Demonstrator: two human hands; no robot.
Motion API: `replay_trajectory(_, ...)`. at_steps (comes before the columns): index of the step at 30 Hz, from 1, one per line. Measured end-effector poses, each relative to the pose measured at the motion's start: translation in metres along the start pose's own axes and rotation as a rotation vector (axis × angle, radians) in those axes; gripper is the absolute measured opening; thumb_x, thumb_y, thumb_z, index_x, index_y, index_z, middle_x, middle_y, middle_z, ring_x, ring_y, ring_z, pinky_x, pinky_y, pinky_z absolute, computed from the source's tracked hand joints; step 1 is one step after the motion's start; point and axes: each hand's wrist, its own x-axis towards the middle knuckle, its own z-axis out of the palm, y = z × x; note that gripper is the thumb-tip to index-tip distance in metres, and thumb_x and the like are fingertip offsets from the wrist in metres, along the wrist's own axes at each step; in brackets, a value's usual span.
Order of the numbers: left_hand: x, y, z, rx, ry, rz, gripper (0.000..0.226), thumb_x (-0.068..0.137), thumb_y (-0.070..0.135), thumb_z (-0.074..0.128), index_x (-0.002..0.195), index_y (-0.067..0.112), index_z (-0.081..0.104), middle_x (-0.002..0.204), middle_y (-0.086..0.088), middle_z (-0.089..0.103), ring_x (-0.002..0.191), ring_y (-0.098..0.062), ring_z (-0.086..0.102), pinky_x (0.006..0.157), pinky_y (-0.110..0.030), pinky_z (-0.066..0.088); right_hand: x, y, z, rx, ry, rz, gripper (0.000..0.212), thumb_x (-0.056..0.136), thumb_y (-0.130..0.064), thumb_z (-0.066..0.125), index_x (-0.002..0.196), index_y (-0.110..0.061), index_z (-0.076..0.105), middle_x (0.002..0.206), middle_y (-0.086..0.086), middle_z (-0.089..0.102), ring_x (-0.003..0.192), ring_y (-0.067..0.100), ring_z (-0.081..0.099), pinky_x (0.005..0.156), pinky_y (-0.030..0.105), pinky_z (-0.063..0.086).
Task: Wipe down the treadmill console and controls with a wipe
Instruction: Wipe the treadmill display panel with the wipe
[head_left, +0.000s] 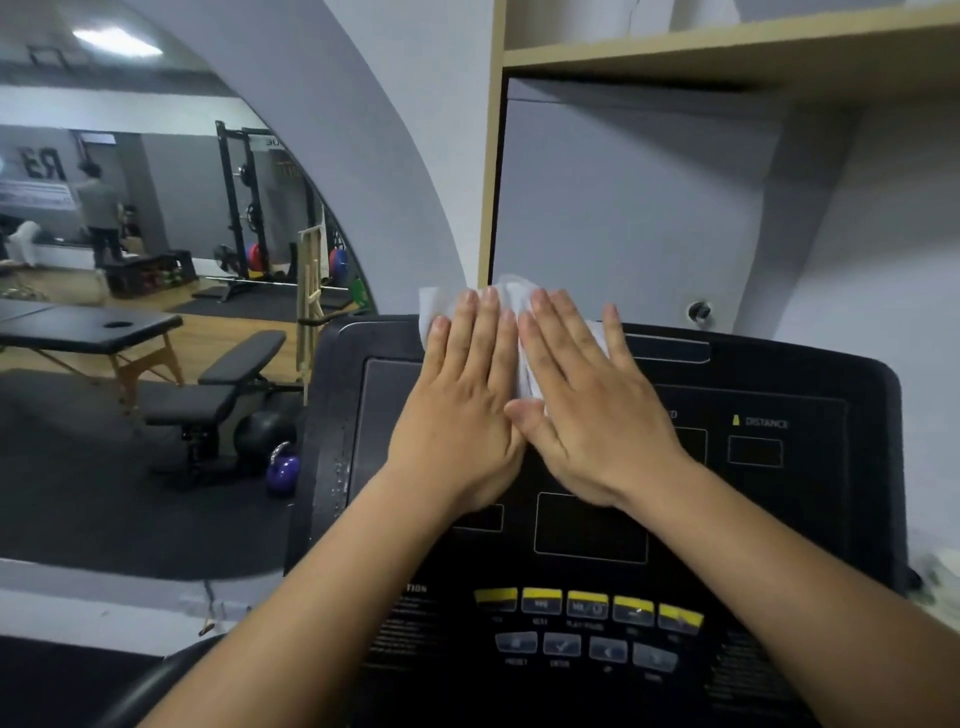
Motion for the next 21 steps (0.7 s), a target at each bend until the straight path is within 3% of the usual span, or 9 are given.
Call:
replay_trajectory(5,-0.030,0.021,0.018,-0.055,0.002,0.048,0.074,0.098,0.050,0.008,0.153,0.003,-0.008,0.160,-0.018,-0.018,0.149,-0.030,-0.018,0.122,-0.049,-0.001,-0.047,0.003,0.020,0.047,0.037,-0.073,0.075,0.099,-0.057,0.013,0.152,-0.005,0.014,0.162,0.013,0.003,0.150,0.024,-0.004,0.119,0.049,0.005)
replay_trajectory(11,0.019,0.025,-0.004,0.044,-0.019,0.044,0.073,0.097,0.049,0.001,0.150,0.004,-0.022,0.157,-0.017,-0.031,0.145,-0.028,-0.031,0.121,-0.045,-0.012,-0.012,0.026,-0.001,-0.005,-0.003,0.069,0.081,0.092,-0.065,-0.006,0.152,-0.010,-0.009,0.160,0.008,-0.017,0.146,0.020,-0.021,0.119,0.051,-0.005)
replay_trajectory(13,0.017,0.030,-0.002,0.034,-0.021,0.070,0.073,0.098,0.049,0.002,0.151,0.004,-0.020,0.158,-0.017,-0.029,0.145,-0.027,-0.030,0.121,-0.045,-0.011,-0.021,0.026,0.003,0.011,0.007,0.084,0.081,0.093,-0.064,-0.007,0.153,-0.009,-0.007,0.160,0.010,-0.015,0.147,0.022,-0.019,0.119,0.052,-0.002)
replay_trajectory(17,-0.017,0.051,0.016,-0.031,-0.013,0.116,0.077,0.097,0.051,0.014,0.153,0.003,-0.008,0.161,-0.019,-0.015,0.149,-0.031,-0.017,0.122,-0.051,0.002,-0.068,0.025,0.020,0.072,0.030,0.039,0.081,0.096,-0.062,0.010,0.153,-0.005,0.010,0.162,0.014,0.000,0.149,0.026,-0.005,0.118,0.050,0.007)
replay_trajectory(21,0.011,0.062,0.008,0.016,-0.011,0.107,0.075,0.095,0.049,0.005,0.152,0.004,-0.016,0.159,-0.017,-0.024,0.146,-0.029,-0.027,0.121,-0.047,-0.010,-0.055,0.047,0.010,0.032,0.023,0.106,0.082,0.094,-0.064,0.002,0.153,-0.007,0.002,0.161,0.012,-0.006,0.149,0.024,-0.011,0.120,0.049,0.001)
